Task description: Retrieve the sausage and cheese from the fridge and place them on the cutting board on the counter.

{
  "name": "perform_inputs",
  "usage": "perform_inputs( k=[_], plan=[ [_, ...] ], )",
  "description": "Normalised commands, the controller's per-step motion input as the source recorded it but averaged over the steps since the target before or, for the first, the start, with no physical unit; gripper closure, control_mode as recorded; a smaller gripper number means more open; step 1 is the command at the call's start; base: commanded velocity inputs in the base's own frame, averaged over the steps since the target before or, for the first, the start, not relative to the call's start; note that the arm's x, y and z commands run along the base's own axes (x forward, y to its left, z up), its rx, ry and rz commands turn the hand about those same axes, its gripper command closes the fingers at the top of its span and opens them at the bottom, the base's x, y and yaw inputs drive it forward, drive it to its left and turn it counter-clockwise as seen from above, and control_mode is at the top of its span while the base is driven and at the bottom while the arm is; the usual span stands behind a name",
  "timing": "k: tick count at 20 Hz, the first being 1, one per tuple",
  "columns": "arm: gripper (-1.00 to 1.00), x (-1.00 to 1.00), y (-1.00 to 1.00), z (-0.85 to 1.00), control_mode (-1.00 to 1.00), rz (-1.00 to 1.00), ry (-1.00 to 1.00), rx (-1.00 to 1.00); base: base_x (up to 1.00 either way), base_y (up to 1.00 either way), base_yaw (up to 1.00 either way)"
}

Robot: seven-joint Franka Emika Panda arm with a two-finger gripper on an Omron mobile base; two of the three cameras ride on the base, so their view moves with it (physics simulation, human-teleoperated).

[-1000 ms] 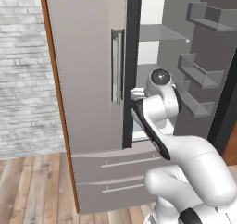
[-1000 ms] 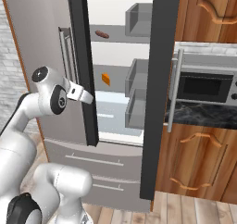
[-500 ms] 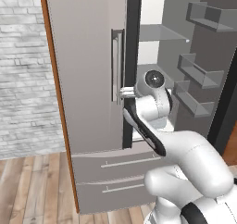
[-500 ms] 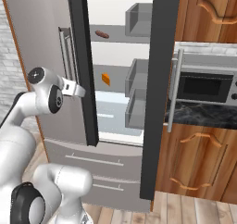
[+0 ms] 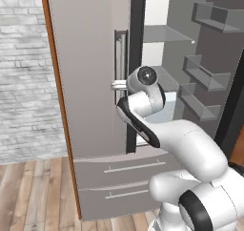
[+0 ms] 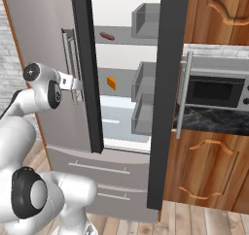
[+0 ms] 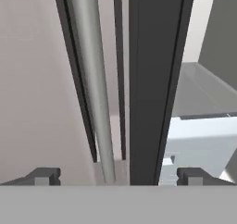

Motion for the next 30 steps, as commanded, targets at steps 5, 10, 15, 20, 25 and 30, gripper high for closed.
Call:
perform_inputs(
  k=[5,10,15,20,25,30],
  plan=[
    [-1.00,0.41,0.02,0.23,-1.00,0.02,0.04,0.20,0.00,0.00,0.00],
    [-1.00,0.44,0.00,0.05,-1.00,0.10,0.00,0.16,0.00,0.00,0.00],
    [-1.00,0.44,0.02,0.00,-1.00,0.07,-0.10,0.04,0.00,0.00,0.00],
    [-1.00,0.46,0.11,0.00,-1.00,0.00,-0.01,0.00,0.00,0.00,0.00],
    [-1.00,0.45,0.25,0.00,-1.00,-0.01,0.05,-0.03,0.00,0.00,0.00],
    [-1.00,0.36,0.29,0.00,-1.00,-0.07,0.11,-0.04,0.00,0.00,0.00]
  ],
)
